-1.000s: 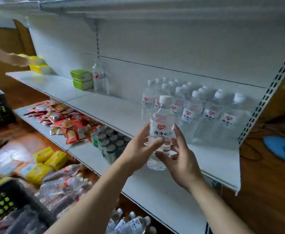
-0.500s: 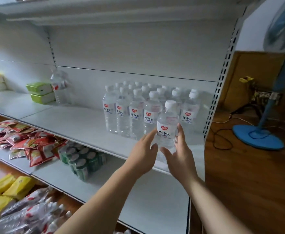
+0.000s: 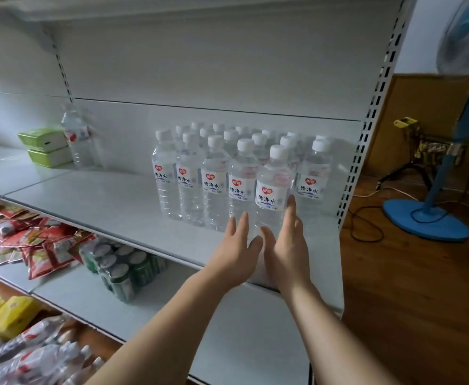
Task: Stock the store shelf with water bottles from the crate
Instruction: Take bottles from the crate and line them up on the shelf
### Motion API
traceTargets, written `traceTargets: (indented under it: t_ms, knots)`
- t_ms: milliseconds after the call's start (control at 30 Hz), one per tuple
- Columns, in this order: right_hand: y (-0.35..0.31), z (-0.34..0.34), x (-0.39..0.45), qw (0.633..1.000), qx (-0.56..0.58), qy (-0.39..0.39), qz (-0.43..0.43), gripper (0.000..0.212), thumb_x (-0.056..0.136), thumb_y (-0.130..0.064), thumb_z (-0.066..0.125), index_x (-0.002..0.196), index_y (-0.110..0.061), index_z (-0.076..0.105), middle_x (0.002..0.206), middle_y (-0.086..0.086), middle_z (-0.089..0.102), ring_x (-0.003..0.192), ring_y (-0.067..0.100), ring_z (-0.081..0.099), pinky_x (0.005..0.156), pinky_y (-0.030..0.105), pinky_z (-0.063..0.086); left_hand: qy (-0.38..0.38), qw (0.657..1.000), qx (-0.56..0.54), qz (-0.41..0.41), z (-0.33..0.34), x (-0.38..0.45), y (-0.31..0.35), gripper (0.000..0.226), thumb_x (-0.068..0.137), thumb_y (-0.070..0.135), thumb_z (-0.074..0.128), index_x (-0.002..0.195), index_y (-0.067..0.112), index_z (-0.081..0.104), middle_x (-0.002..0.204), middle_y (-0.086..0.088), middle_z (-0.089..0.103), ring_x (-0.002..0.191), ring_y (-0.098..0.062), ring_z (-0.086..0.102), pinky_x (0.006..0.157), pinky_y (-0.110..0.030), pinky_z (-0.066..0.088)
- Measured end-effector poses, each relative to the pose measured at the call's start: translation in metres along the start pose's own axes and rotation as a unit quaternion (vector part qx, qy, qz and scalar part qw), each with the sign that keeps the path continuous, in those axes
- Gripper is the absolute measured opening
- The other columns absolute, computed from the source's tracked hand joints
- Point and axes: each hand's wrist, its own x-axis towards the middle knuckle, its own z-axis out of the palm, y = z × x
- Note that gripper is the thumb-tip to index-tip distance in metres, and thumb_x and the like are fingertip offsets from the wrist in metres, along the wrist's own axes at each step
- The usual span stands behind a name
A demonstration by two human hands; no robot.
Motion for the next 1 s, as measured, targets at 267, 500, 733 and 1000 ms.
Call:
traceTargets:
  t_ms: [267,500,733,1000]
  knots:
    - [0.006,0.005,0.007,0.998,-0.053,-0.006,0.031,0.076,0.101,-0.038,0.052,0.159,-0.021,0.007,0.137,0.02,0.047,0.113,0.038,0.056,0.082,0.039,0.045,0.013,1.0,-0.009,-0.013,0.005,0.002,-0.006,0.063,0.106,0.034,0.038,0.16,0.033,0.005,0.168,-0.002,-0.007,0.153,-0.02,0.017,0.115,-0.028,0.019]
    - [0.005,0.004,0.001,0.997,-0.045,0.042,0.052,0.072,0.093,-0.037,0.067,0.15,-0.01,0.033,0.124,0.024,0.049,0.106,0.044,0.057,0.082,0.042,0.047,0.04,0.997,-0.057,-0.02,0.004,-0.01,-0.009,0.061,0.104,0.027,0.042,0.16,0.025,0.016,0.166,0.002,0.017,0.152,-0.012,0.016,0.119,-0.027,0.017]
    - [-0.01,0.008,-0.039,0.99,0.046,0.119,-0.065,0.051,0.09,-0.019,0.07,0.134,-0.007,0.046,0.11,0.008,0.053,0.096,0.026,0.058,0.079,0.044,0.055,0.178,0.976,-0.129,-0.008,-0.012,-0.055,-0.029,0.045,0.097,0.022,0.057,0.141,0.025,0.049,0.137,0.01,0.057,0.121,-0.007,0.056,0.102,-0.028,0.046]
    - [-0.09,0.063,-0.112,0.973,0.148,-0.096,-0.15,0.036,0.098,-0.034,0.059,0.129,-0.015,0.056,0.112,-0.003,0.055,0.098,0.011,0.059,0.082,0.033,0.055,0.298,0.947,-0.112,-0.043,-0.069,-0.134,-0.085,0.031,0.094,0.027,0.063,0.125,0.027,0.059,0.115,0.012,0.066,0.105,-0.002,0.063,0.094,-0.031,0.054]
